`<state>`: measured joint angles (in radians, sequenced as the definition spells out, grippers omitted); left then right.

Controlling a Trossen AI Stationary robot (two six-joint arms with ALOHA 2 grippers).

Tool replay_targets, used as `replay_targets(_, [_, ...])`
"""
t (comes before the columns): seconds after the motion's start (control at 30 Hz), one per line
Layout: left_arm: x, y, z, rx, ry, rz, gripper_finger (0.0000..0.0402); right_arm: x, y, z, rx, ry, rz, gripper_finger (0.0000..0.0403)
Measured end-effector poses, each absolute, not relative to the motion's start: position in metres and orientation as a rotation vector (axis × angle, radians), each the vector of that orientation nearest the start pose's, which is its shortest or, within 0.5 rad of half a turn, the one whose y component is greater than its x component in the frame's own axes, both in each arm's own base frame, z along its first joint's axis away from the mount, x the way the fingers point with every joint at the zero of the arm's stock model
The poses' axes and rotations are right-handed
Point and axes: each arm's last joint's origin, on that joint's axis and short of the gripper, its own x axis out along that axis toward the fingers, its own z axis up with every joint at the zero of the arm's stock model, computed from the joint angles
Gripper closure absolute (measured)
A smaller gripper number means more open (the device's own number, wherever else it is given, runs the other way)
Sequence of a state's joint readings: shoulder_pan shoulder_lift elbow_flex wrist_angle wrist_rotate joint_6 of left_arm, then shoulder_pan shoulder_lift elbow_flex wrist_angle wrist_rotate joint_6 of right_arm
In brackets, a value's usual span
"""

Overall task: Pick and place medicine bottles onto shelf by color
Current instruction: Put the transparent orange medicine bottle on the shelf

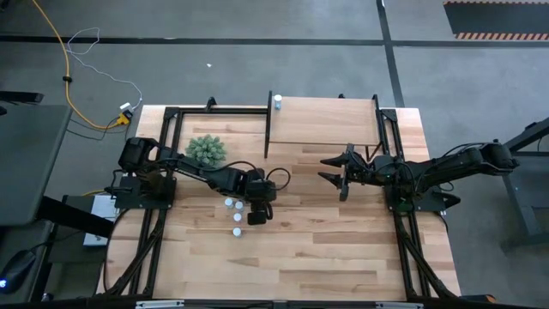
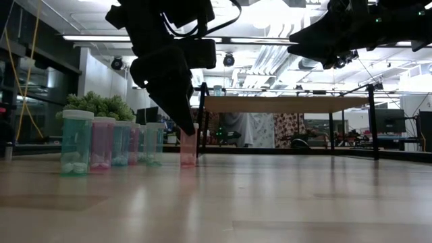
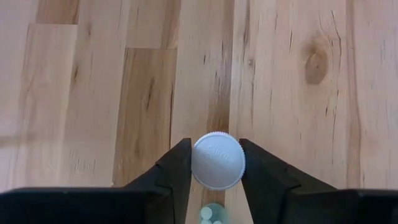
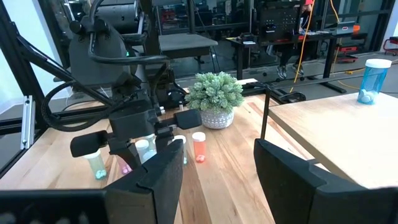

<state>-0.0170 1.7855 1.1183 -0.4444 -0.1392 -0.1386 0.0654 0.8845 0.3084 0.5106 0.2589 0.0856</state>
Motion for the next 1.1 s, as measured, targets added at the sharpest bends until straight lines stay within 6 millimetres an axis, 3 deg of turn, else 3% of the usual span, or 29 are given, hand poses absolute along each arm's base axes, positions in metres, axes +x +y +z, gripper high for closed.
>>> replay_targets(0.13, [0.348,-0.003,0.194,-0.042,1.084,0.155,0.0289,0.186,0.005,0.218,0.071,0.057,-0.196,0.0214])
replay_targets(0.33, [0.354,0.004,0.271,0.108,0.986,0.229,0.0291,0.186,0.005,0.218,0.067,0.056,-0.196,0.0214])
replay_targets(0.5, [0.358,0.036,0.338,0.186,0.865,0.349,0.0288,0.186,0.005,0.219,0.067,0.055,-0.196,0.0214])
replay_targets(0.63, [0.353,0.076,0.373,0.167,0.777,0.428,0.0288,0.186,0.005,0.219,0.067,0.055,-0.196,0.0214])
replay_targets(0.77, [0.337,0.120,0.389,0.083,0.763,0.496,0.0288,0.186,0.005,0.219,0.067,0.054,-0.196,0.0214])
replay_targets(0.9, [0.322,0.158,0.385,-0.051,0.767,0.490,0.0288,0.186,0.005,0.219,0.060,0.055,-0.195,0.0214])
replay_targets(1.1, [0.328,0.186,0.367,-0.073,0.792,0.519,0.0288,0.186,0.005,0.219,0.060,0.052,-0.195,0.0214])
